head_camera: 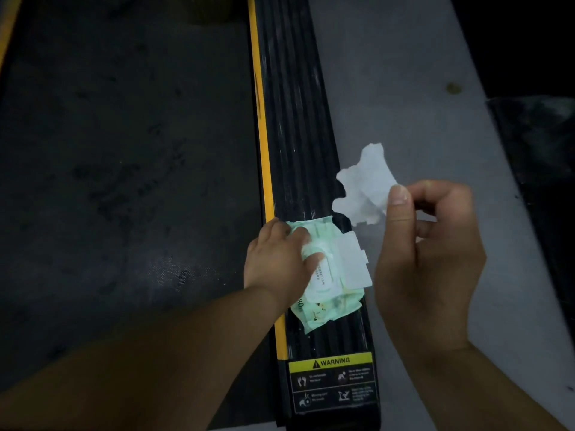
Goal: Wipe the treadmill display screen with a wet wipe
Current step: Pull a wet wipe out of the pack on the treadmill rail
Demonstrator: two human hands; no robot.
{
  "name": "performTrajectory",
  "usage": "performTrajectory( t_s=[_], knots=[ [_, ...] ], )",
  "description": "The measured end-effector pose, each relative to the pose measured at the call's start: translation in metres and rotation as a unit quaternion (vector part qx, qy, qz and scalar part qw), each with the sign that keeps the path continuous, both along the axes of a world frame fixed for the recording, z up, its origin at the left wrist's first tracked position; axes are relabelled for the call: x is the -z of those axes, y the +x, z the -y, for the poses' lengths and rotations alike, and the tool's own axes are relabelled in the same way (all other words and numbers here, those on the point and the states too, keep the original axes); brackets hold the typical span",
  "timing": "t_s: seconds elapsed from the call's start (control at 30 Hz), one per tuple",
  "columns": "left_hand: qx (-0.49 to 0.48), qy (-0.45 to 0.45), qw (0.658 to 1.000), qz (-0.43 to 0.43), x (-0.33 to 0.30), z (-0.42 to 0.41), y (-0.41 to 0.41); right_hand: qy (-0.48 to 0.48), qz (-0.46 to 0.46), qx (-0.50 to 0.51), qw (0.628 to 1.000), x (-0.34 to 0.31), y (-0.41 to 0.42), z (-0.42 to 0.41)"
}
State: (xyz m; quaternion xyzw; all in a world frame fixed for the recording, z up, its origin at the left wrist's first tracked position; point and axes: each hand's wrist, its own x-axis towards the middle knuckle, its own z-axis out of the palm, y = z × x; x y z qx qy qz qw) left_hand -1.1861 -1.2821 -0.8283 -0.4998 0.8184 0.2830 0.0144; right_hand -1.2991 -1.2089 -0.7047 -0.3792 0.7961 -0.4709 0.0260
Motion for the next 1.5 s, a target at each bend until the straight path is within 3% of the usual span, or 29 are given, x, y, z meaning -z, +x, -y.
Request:
performTrajectory(
  t_s=[0.23, 0.37, 0.4, 0.43, 0.5, 0.57, 0.63, 0.67, 0.73, 0.77, 0.87, 0.93, 1.07, 1.17, 1.3, 1.37, 1.4, 1.43, 1.47, 1.5],
  knots=[
    [-0.031, -0.052, 0.996, 0.064, 0.005, 0.005, -0.009, 0.007, 0.134, -0.001, 0.991, 0.006, -0.002, -0.003],
    [-0.159, 0.049, 0.981, -0.101, -0.016, 0.013, -0.012, -0.007, 0.315, 0.045, 0.948, 0.013, -0.007, 0.003],
    [-0.225, 0.129, 0.951, -0.167, -0.025, 0.016, -0.016, -0.008, 0.367, 0.059, 0.928, 0.014, -0.008, 0.006],
    [-0.282, 0.24, 0.897, -0.24, -0.036, 0.02, -0.02, -0.008, 0.42, 0.073, 0.905, 0.016, -0.009, 0.01],
    [-0.304, 0.435, 0.793, -0.298, -0.055, 0.026, -0.027, -0.013, 0.513, 0.086, 0.854, 0.016, -0.01, 0.017],
    [-0.258, 0.512, 0.763, -0.299, -0.062, 0.029, -0.03, -0.005, 0.556, 0.081, 0.827, 0.021, -0.012, 0.022],
    [-0.257, 0.49, 0.775, -0.306, -0.064, 0.031, -0.032, 0.008, 0.546, 0.075, 0.834, 0.028, -0.014, 0.023],
    [-0.285, 0.467, 0.773, -0.32, -0.065, 0.032, -0.032, 0.033, 0.499, 0.081, 0.862, 0.034, -0.014, 0.021],
    [-0.346, 0.421, 0.763, -0.348, -0.062, 0.038, -0.028, 0.126, 0.335, 0.093, 0.929, 0.049, -0.017, 0.015],
    [-0.362, 0.401, 0.762, -0.358, -0.061, 0.04, -0.025, 0.185, 0.27, 0.086, 0.941, 0.053, -0.017, 0.011],
    [-0.374, 0.36, 0.771, -0.369, -0.062, 0.043, -0.016, 0.3, 0.255, 0.048, 0.918, 0.07, -0.016, -0.002],
    [-0.381, 0.331, 0.782, -0.366, -0.062, 0.043, -0.012, 0.302, 0.238, 0.035, 0.923, 0.074, -0.008, -0.01],
    [-0.387, 0.294, 0.792, -0.368, -0.061, 0.044, -0.009, 0.267, 0.101, -0.078, 0.955, 0.075, 0.022, -0.022],
    [-0.39, 0.282, 0.794, -0.371, -0.062, 0.043, -0.008, 0.302, -0.031, -0.156, 0.94, 0.089, 0.037, -0.03],
    [-0.394, 0.279, 0.797, -0.363, -0.062, 0.043, -0.004, 0.427, -0.15, -0.257, 0.854, 0.109, 0.046, -0.045],
    [-0.395, 0.282, 0.796, -0.362, -0.065, 0.041, -0.003, 0.44, -0.159, -0.269, 0.842, 0.11, 0.049, -0.045],
    [-0.394, 0.283, 0.796, -0.362, -0.066, 0.041, -0.002, 0.429, -0.138, -0.251, 0.856, 0.106, 0.05, -0.04],
    [-0.395, 0.288, 0.796, -0.358, -0.07, 0.04, -0.002, 0.399, -0.078, -0.213, 0.889, 0.1, 0.048, -0.033],
    [-0.394, 0.298, 0.794, -0.355, -0.073, 0.039, -0.001, 0.355, 0.033, -0.155, 0.921, 0.089, 0.043, -0.022],
    [-0.393, 0.317, 0.789, -0.351, -0.077, 0.038, -0.001, 0.31, 0.19, -0.087, 0.927, 0.076, 0.037, -0.01]
  ],
)
